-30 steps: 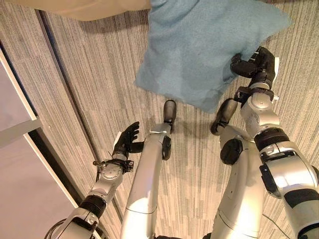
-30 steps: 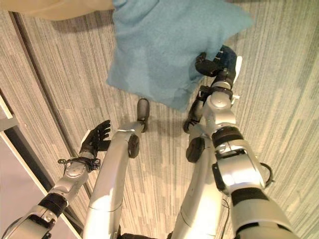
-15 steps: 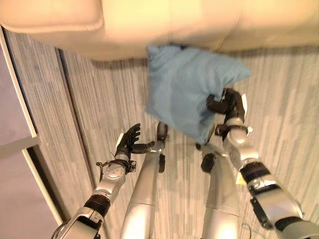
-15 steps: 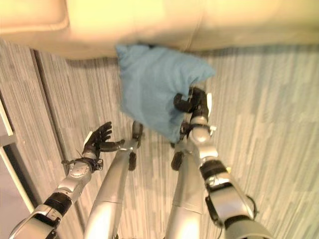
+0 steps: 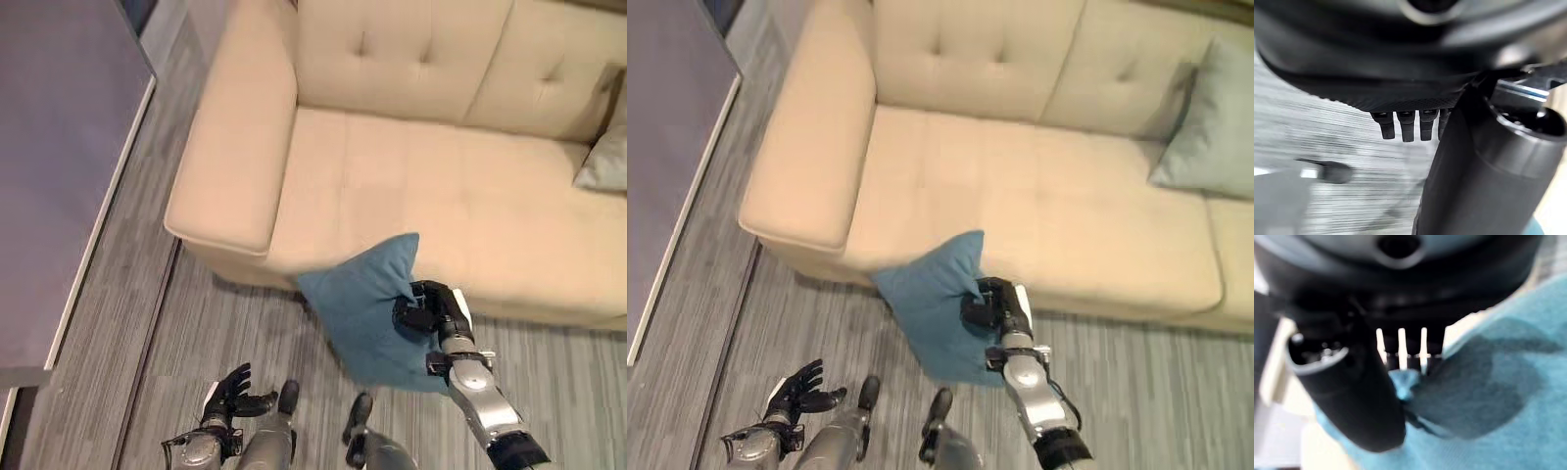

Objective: Pick up all the scattered cushions and arrange them neatly on the sofa.

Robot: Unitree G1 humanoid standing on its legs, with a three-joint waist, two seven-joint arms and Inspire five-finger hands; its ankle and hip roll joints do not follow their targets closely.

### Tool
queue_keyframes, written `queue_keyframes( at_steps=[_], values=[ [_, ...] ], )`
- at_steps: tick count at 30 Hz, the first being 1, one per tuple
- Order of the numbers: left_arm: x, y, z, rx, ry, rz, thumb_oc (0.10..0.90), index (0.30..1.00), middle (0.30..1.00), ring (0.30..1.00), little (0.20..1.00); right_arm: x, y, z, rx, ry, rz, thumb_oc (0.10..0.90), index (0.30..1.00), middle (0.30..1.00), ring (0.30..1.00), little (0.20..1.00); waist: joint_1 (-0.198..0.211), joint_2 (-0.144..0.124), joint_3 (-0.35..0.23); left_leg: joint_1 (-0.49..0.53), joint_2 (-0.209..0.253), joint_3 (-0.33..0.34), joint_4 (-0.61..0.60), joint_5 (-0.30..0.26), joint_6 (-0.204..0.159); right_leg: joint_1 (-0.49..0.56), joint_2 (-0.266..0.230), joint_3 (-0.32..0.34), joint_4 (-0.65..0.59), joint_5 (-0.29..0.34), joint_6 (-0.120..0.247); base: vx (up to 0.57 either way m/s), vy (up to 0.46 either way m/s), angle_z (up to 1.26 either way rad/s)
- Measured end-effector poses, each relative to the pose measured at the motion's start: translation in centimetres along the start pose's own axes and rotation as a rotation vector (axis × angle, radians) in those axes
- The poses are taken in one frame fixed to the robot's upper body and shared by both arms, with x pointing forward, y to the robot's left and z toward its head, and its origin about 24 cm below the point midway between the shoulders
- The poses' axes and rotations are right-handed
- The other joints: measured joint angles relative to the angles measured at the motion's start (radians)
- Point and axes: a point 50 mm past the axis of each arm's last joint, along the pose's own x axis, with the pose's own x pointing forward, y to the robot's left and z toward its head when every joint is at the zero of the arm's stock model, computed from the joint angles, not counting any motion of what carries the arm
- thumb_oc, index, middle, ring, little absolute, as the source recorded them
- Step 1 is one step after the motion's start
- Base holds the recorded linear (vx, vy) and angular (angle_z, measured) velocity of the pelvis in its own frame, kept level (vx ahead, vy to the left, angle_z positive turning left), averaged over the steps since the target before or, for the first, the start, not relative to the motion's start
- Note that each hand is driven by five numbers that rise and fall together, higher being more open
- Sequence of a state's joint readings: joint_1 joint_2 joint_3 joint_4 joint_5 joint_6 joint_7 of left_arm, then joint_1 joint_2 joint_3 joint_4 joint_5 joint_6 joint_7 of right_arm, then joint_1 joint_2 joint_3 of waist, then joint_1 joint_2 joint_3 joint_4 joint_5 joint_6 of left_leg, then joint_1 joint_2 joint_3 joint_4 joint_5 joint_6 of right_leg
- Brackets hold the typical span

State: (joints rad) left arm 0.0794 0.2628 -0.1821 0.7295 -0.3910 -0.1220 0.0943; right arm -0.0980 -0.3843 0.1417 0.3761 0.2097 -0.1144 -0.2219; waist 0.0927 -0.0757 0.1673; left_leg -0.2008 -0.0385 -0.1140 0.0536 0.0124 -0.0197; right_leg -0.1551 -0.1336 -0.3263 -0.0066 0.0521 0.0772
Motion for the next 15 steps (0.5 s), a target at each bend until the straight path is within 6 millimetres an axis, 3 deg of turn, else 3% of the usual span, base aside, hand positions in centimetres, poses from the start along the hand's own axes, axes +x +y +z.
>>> queue_keyframes(
  at_steps=[3,4,8,11,13,15],
  values=[
    [0.4,-0.1,2.4,-0.004,-0.082,-0.024,0.8,0.9,0.9,0.9,0.9,0.2,-0.8,1.0,-0.012,-0.037,0.028,0.4,0.3,0.3,0.3,0.3,-0.007,-0.009,-0.044,0.118,0.01,0.027,-0.077,0.005,0.002,0.107,0.019,0.008,-0.085,0.03,0.002,0.21,-0.006,-0.35],
    [0.0,-0.2,3.5,-0.036,-0.135,-0.035,0.8,0.9,0.9,0.9,0.9,0.2,-0.3,2.3,0.002,-0.083,0.079,0.4,0.3,0.3,0.3,0.3,0.011,-0.009,-0.045,0.195,0.025,0.064,-0.131,0.017,-0.001,0.141,0.032,0.048,-0.086,0.029,0.002,0.13,-0.002,-0.62],
    [0.2,-1.0,5.7,-0.115,-0.215,-0.06,0.8,0.9,0.9,0.9,0.9,1.2,-0.4,5.9,0.051,-0.206,0.104,0.4,0.3,0.3,0.3,0.3,0.001,-0.015,-0.086,0.219,0.035,0.083,-0.141,0.017,-0.001,0.148,0.043,0.063,-0.086,0.029,0.003,0.11,-0.015,-0.26],
    [0.0,-1.3,6.5,-0.168,-0.242,-0.067,0.8,0.9,0.9,0.9,0.9,2.4,-0.4,9.7,0.016,-0.309,0.182,0.4,0.3,0.3,0.3,0.3,-0.002,-0.015,-0.086,0.254,0.043,0.107,-0.142,0.016,-0.002,0.175,0.05,0.088,-0.087,0.029,0.002,0.14,-0.021,-0.19],
    [0.1,-2.2,8.4,-0.197,-0.313,-0.095,0.8,0.9,0.9,0.9,0.9,2.7,-0.4,12.6,-0.005,-0.397,0.222,0.4,0.3,0.3,0.3,0.3,-0.001,-0.015,-0.086,0.261,0.048,0.109,-0.142,0.016,-0.002,0.18,0.055,0.093,-0.087,0.03,0.001,0.08,-0.007,-0.12],
    [0.3,-3.1,10.2,-0.236,-0.357,-0.116,0.8,0.9,0.9,0.9,0.9,3.2,1.0,16.1,0.029,-0.495,0.283,0.4,0.3,0.3,0.3,0.3,-0.005,-0.016,-0.086,0.265,0.056,0.128,-0.142,0.017,-0.003,0.175,0.065,0.111,-0.086,0.035,-0.005,0.09,0.007,-0.25]
  ],
)
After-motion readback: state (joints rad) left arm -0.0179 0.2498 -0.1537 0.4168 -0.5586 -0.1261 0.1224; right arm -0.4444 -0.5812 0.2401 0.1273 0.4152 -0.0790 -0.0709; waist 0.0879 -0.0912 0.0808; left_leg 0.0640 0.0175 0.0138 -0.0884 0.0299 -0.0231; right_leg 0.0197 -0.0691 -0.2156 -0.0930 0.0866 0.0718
